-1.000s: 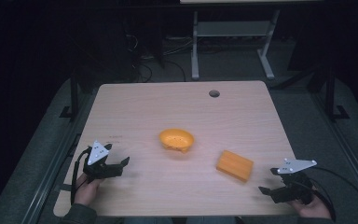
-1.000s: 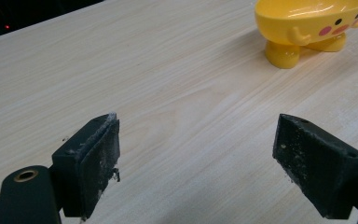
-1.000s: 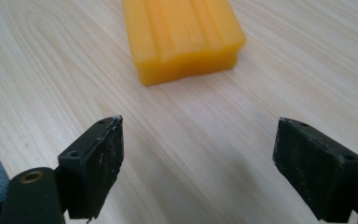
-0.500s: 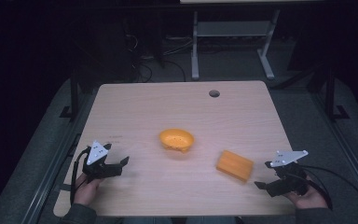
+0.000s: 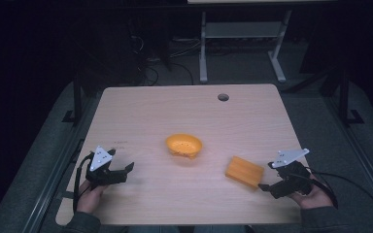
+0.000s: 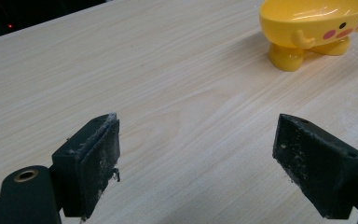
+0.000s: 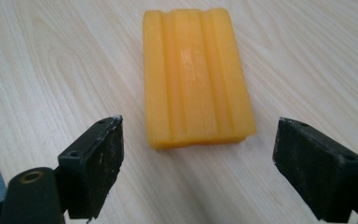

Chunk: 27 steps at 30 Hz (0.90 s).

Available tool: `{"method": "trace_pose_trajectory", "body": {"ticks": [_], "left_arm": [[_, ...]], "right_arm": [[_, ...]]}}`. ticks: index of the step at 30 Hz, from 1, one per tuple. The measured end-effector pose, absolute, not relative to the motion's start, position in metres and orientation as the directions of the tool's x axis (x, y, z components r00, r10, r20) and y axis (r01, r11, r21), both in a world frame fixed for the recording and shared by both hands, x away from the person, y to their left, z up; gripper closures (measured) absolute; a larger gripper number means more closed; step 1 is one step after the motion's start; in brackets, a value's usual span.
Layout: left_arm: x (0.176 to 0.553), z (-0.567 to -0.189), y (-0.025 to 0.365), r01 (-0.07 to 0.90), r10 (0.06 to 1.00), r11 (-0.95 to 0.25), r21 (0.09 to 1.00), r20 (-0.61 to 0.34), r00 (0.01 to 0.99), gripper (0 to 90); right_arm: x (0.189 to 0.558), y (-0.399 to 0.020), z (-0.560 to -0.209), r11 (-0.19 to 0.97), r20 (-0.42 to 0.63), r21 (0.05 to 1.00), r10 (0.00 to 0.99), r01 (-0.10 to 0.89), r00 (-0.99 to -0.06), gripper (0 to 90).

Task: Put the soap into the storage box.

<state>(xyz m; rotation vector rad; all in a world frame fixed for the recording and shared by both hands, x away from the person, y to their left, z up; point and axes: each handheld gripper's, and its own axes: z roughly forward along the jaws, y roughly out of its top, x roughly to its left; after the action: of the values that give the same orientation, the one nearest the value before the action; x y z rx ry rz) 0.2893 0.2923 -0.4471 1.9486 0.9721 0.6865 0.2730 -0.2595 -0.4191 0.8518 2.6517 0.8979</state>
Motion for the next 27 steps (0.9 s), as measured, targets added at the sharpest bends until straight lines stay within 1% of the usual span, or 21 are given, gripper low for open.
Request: {"method": "trace_pose_trajectory", "body": {"ticks": [9, 16, 27], "left_arm": [[0.289, -0.447, 0.294, 0.372, 0.830, -0.346, 0.861, 0.096, 0.549, 14.0], [0.289, -0.446, 0.294, 0.371, 0.829, -0.349, 0.861, 0.100, 0.550, 14.0], [0.288, -0.446, 0.295, 0.371, 0.833, -0.340, 0.864, 0.093, 0.545, 14.0]], "right_arm": [[0.283, -0.240, -0.408, 0.675, -0.027, 0.610, 0.542, 0.415, -0.840, 15.6], [0.293, -0.229, -0.409, 0.704, -0.032, 0.586, 0.515, 0.401, -0.857, 15.5], [0.311, -0.217, -0.418, 0.737, -0.013, 0.529, 0.502, 0.420, -0.865, 15.4]]}}
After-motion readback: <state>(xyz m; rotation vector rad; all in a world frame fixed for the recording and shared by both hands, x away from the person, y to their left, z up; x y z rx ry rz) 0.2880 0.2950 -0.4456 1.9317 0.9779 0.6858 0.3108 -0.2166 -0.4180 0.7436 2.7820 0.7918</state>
